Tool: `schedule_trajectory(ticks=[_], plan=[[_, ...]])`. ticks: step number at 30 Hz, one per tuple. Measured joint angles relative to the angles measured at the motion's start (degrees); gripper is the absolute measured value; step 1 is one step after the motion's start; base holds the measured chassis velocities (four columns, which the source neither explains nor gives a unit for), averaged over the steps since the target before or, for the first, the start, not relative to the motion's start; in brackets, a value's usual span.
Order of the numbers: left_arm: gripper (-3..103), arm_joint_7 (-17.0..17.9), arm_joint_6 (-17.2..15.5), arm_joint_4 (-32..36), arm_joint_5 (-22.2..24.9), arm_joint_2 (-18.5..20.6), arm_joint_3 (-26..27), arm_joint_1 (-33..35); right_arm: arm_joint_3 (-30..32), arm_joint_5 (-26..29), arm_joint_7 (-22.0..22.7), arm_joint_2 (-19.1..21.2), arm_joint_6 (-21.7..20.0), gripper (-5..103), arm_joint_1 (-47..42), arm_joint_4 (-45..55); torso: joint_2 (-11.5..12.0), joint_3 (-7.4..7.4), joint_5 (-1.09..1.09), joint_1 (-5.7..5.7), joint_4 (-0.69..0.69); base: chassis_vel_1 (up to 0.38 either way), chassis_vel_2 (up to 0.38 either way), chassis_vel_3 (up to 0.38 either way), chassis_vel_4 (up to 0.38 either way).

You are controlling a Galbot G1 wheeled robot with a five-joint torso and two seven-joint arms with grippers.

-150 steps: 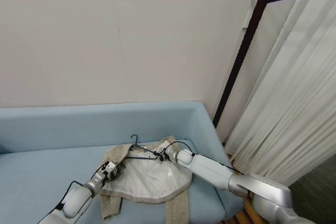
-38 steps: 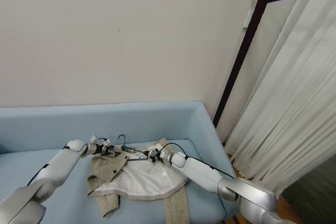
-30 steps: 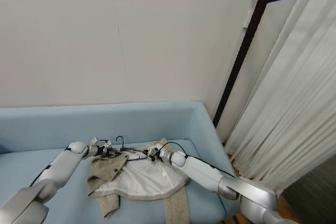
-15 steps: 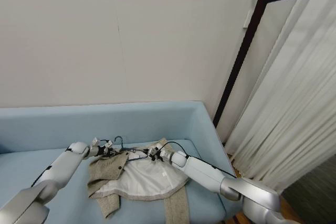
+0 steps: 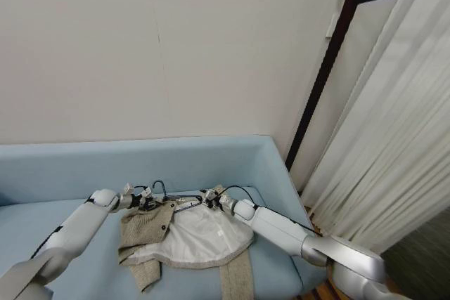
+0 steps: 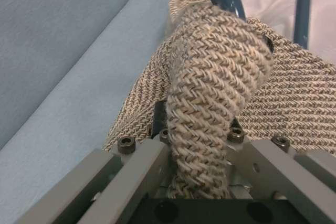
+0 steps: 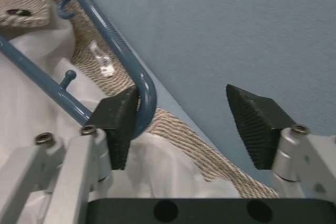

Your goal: Pick up the clothes from the sofa and hang them on the clothes hanger.

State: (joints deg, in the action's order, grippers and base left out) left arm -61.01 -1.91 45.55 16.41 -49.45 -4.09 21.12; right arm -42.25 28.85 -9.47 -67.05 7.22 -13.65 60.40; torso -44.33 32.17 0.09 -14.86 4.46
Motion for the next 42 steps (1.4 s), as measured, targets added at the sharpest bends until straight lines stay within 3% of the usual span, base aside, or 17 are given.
schedule_trajectory(ticks=[1,3,5,6,7,10,17,22,27,31,42], plan=[[7,-0.3,0.0,0.4,0.0,0.1,0.0,0.1,0.0,2.7,-0.2,0.8,-1.2,61,0.6,0.5,0.0,0.00,0.00,0.00,0.01,0.000,0.000,0.000,0.000],[7,-0.5,0.0,0.5,-0.1,0.1,0.0,0.1,0.0,4.3,-0.2,1.1,-1.9,61,0.9,0.6,0.0,0.00,0.00,0.00,0.01,0.000,0.000,0.000,0.000],[7,-0.9,-0.2,0.6,-0.8,0.1,0.0,0.1,0.3,10.4,0.0,1.5,-4.7,66,1.9,-0.8,0.0,0.00,-0.01,0.00,0.01,0.000,0.000,0.000,0.000],[7,-1.0,-0.2,0.6,-1.0,0.1,-0.1,0.0,0.5,13.0,0.1,1.2,-5.4,77,2.4,-2.2,0.0,0.00,-0.02,0.00,0.01,0.000,0.000,0.000,0.000],[7,-1.0,-0.2,0.6,-1.0,0.1,-0.1,0.0,0.5,13.0,0.1,1.2,-5.4,77,2.4,-2.2,0.0,0.00,-0.02,0.00,0.01,0.000,0.000,0.000,0.000],[7,-1.5,-0.2,0.7,-1.3,0.0,-0.4,-0.4,1.1,20.7,0.3,-0.1,-8.0,93,3.4,-7.9,0.0,0.00,0.01,0.00,0.00,0.000,0.000,0.000,0.000],[7,-2.0,-0.3,0.4,-1.5,0.0,-0.9,-0.7,2.7,34.4,0.5,-3.8,-12.9,100,3.2,-16.5,0.0,0.00,-0.01,0.00,0.01,0.000,0.000,0.000,0.000],[7,-2.5,-0.3,0.3,-1.5,0.2,-0.9,-0.7,4.9,40.8,0.6,-6.4,-15.1,100,2.7,-19.2,0.0,0.00,-0.01,0.00,0.00,0.000,0.000,0.000,0.000],[7,-3.1,-0.2,0.8,-1.6,0.5,-0.6,-0.4,5.1,43.4,0.3,-8.2,-16.3,103,3.1,-22.1,0.0,0.00,-0.01,0.00,-0.01,0.000,0.000,0.000,0.000],[7,-3.7,-0.2,1.3,-1.6,0.7,-0.2,0.1,5.0,43.5,0.3,-8.8,-16.4,99,3.2,-23.7,0.0,0.00,-0.01,-0.01,0.00,0.000,0.000,0.000,0.000],[7,-4.9,-0.2,2.1,-1.7,1.3,0.8,0.8,4.1,42.0,0.4,-9.9,-16.5,79,3.1,-26.1,0.0,0.00,-0.01,0.00,-0.01,0.000,0.000,0.000,0.000]])
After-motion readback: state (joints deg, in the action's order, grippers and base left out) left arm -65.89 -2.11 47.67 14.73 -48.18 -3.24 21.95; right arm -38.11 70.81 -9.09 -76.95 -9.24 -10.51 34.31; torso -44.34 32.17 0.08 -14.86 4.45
